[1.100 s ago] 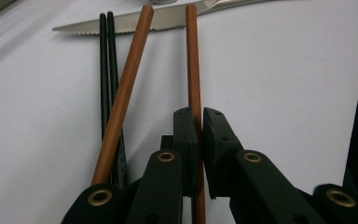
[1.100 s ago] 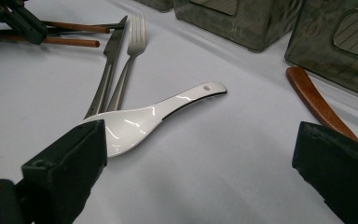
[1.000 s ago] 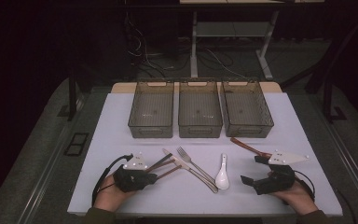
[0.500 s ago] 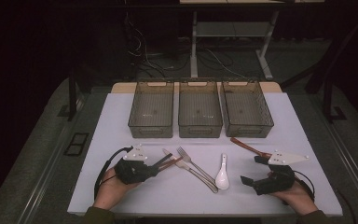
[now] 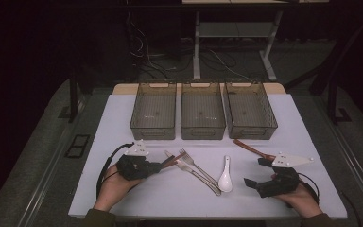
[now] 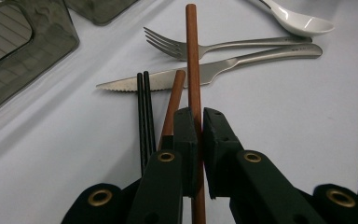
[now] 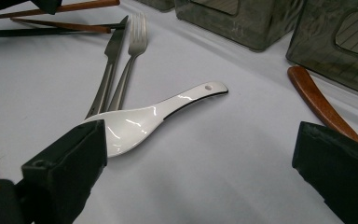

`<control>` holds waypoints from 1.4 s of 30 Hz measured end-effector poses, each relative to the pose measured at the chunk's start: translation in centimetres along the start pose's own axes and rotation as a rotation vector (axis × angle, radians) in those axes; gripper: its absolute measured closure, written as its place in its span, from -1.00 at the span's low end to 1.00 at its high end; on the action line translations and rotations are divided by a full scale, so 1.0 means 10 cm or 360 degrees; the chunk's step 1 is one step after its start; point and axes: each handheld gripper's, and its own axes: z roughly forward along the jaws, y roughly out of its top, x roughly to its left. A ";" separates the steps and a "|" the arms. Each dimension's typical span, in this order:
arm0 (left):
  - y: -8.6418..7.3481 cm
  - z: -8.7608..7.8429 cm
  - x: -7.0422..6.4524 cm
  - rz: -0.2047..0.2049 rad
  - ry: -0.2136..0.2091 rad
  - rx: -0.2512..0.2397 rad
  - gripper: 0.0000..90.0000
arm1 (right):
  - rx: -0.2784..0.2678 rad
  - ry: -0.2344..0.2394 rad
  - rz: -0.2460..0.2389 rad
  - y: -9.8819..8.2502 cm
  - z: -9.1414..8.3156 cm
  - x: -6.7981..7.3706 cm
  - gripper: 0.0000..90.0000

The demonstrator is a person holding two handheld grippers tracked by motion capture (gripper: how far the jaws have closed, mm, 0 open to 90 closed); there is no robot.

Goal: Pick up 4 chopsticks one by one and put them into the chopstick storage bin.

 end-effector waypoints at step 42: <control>0.35 0.00 0.29 -0.0008 0.0020 -0.0070 0.85 | 0.0010 -0.0008 -0.0008 -0.03 0.04 -0.02 -0.93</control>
